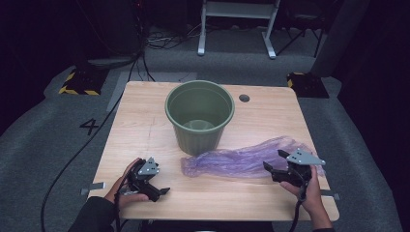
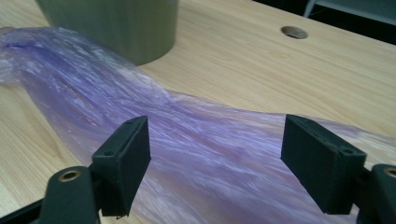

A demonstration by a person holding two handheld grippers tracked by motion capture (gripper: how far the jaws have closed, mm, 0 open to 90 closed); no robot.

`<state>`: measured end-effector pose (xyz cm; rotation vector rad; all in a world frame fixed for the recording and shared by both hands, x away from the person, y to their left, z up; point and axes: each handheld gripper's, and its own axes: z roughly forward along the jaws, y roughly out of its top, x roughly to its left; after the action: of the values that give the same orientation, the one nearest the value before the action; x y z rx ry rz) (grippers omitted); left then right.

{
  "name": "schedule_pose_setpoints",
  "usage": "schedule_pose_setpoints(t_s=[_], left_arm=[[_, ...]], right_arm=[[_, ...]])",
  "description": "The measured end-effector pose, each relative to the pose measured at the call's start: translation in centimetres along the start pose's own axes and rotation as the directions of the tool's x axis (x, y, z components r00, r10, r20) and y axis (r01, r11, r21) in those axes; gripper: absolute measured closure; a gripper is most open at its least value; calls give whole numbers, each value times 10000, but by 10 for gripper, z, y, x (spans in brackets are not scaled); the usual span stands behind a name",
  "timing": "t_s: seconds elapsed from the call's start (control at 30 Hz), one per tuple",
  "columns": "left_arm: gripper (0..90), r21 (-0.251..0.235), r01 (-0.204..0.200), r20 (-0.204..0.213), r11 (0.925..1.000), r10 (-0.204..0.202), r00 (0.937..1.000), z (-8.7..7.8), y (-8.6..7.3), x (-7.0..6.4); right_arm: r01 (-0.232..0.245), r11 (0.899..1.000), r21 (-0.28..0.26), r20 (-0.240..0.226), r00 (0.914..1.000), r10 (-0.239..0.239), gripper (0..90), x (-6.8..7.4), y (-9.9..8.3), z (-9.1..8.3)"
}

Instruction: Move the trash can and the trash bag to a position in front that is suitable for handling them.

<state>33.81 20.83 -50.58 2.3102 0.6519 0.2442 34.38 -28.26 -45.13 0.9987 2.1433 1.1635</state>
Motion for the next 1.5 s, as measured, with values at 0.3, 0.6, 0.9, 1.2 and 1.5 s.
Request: schedule_pose_setpoints(t_s=[0.3, 0.6, 0.9, 1.2, 1.5], left_arm=[[0, 1, 59, -45, 10000, -59, 10000, 2, 2, 0], [0, -18, 164, -130, 9999, -164, 9998, 3, 3, 0], [148, -203, 239, -263, 9995, -244, 9994, 2, 8, 1], [159, -324, 73, -627, 9994, -93, 9980, 1, 12, -2], [203, -666, 150, -801, 9977, -204, 9966, -7, 19, -4]], right_arm=[[328, 9984, 464, -742, 9968, -293, 395, 6, -5, 31], [330, 9963, 796, -1299, 9913, -225, 469, 10, -13, 53], [477, 9922, 1153, -1740, 9844, -271, 458, 17, -13, 67], [712, 9891, 1288, -1909, 9805, -458, 442, 22, -12, 74], [736, 9879, 1366, -2061, 9775, -444, 433, 25, -10, 80]])
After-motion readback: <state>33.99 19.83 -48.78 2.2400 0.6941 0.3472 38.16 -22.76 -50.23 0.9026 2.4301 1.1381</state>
